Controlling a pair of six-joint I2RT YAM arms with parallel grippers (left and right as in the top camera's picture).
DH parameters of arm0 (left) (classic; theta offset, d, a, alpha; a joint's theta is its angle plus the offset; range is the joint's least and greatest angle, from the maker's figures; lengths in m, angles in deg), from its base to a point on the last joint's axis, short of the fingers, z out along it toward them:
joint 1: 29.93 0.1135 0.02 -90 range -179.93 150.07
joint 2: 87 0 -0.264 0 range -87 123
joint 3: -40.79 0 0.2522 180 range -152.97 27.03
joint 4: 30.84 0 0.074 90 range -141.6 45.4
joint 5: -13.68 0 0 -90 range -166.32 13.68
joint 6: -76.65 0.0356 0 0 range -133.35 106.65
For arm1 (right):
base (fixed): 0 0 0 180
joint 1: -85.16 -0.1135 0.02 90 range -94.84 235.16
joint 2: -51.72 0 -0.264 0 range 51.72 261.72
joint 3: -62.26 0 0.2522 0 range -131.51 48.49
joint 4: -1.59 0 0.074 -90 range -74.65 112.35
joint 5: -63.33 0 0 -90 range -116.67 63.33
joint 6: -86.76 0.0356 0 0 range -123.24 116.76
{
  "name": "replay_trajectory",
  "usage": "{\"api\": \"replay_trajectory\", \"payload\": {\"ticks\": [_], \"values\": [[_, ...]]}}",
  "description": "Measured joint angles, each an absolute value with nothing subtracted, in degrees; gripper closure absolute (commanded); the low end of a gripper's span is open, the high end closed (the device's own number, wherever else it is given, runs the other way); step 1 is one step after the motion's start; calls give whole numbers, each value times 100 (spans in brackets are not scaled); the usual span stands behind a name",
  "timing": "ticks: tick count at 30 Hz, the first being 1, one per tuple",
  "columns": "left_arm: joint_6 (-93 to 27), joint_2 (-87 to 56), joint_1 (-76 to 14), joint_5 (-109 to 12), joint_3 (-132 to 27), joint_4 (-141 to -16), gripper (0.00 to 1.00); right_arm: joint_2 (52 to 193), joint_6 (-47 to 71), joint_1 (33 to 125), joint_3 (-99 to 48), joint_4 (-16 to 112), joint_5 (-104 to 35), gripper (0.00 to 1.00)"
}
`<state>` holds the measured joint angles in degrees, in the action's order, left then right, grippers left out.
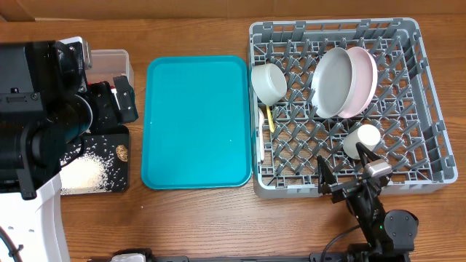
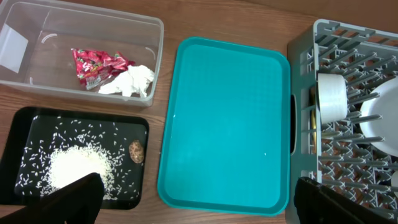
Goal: Sort waste into correct bins and load items into the dishwasher rack
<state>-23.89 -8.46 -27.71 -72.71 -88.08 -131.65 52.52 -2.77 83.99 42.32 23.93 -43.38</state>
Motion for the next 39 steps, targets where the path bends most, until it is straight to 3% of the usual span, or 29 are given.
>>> {"api": "replay_trajectory", "payload": {"ticks": [7,32,34,39], "values": [[-2389,-846,-2771,-7271,-8808,-13165,0,5244,-214,8399,4743,1615,-4253,0],[-2317,-938,-2880,-7616,-8758,-13361,0,5241,-192,8399,4743,1899,-4229,0],[-2167,-1193,-2972,-7817,-8616,-12966,0,5241,-192,8399,4743,1894,-4231,0],[-1006,-2817,-3367,-7653,-6900,-10461,0,5241,-192,8399,4743,1894,-4233,0]]}}
